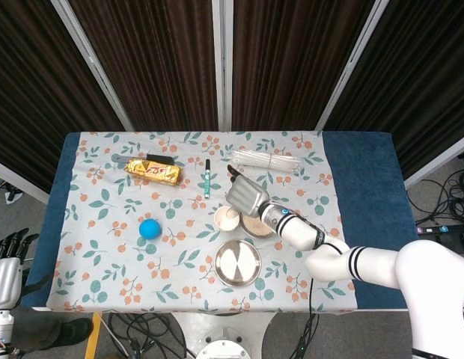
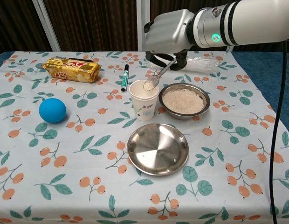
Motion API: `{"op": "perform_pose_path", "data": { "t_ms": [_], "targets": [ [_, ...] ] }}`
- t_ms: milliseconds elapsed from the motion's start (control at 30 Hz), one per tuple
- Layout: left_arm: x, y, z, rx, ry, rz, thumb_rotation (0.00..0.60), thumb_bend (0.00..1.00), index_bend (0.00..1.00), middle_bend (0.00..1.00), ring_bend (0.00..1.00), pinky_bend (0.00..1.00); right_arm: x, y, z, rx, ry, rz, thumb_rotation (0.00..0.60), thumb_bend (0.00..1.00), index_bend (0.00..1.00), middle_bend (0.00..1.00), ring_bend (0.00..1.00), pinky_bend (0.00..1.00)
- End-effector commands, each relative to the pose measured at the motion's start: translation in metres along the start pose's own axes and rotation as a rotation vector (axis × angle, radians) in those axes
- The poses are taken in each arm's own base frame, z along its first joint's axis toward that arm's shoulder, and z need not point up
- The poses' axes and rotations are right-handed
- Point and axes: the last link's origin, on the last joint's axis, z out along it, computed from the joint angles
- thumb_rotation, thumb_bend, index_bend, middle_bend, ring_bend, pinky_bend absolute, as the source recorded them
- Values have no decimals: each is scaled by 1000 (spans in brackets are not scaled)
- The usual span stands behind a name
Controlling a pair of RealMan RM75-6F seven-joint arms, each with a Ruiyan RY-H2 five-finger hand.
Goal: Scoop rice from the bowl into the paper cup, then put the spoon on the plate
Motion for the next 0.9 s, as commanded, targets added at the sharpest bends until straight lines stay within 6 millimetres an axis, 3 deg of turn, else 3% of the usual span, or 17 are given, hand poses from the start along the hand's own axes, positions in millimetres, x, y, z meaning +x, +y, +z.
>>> {"op": "perform_pose_path", "data": {
  "t_ms": [33, 500, 900],
  "targets": [
    [0, 0, 0, 0, 0, 0, 600, 131, 248, 213, 132, 148, 7, -14, -2, 20, 76, -169, 600, 327, 618, 592, 265, 36],
    [0, -1, -2, 6, 2, -2, 600, 131, 248, 213, 132, 148, 9, -32, -15, 46, 230, -497, 600, 327, 618, 593, 262, 0],
    [0, -1, -4, 8, 4, -2, 600, 131, 248, 213, 132, 148, 9, -23, -20, -13, 227, -456, 600, 327, 618, 595, 262, 0]
  ]
}}
